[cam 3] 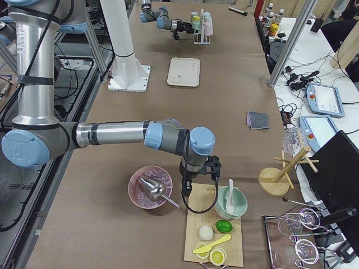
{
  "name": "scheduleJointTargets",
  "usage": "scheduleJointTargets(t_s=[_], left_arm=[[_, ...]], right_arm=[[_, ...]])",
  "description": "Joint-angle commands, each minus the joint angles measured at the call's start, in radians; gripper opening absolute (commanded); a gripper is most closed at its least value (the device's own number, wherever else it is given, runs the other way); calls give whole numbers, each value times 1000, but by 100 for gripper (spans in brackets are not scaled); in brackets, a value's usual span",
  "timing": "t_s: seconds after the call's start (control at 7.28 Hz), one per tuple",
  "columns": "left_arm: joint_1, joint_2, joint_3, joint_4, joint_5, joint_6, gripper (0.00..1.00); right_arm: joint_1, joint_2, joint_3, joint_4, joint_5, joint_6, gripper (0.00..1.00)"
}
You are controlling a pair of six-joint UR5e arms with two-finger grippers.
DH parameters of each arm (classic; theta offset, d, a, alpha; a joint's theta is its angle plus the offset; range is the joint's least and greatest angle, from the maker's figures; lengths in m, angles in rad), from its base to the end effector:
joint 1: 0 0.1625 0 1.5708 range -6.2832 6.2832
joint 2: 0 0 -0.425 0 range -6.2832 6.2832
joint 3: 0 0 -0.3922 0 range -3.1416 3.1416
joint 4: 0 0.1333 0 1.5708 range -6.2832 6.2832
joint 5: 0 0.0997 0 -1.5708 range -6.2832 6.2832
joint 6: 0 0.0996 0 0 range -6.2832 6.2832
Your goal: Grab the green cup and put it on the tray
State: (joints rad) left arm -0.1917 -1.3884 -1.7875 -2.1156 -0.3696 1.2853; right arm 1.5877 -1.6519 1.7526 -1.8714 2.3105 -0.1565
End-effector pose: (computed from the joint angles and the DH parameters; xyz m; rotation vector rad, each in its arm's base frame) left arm 0.3673 -0.3017 0.5425 0.6773 -1.3770 1.8970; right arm 0.0736 -0.4377 0.6386 -0.1261 -0.7509 -0.0589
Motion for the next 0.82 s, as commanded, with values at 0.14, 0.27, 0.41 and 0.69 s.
scheduleJointTargets(t_s=[0.14, 0.27, 0.41, 0.69], left_arm=[[-2, -3, -3, -88, -20, 96, 71], [-2, -3, -4, -118, -20, 123, 71], [-3, -3, -6, -122, -20, 124, 72], [-5, -4, -9, -129, -19, 130, 72]], right_arm=[[0, 0, -16, 5, 1, 0, 100], [0, 0, -16, 6, 0, 0, 100], [0, 0, -16, 2, -2, -1, 100], [0, 0, -16, 2, -2, -1, 100]])
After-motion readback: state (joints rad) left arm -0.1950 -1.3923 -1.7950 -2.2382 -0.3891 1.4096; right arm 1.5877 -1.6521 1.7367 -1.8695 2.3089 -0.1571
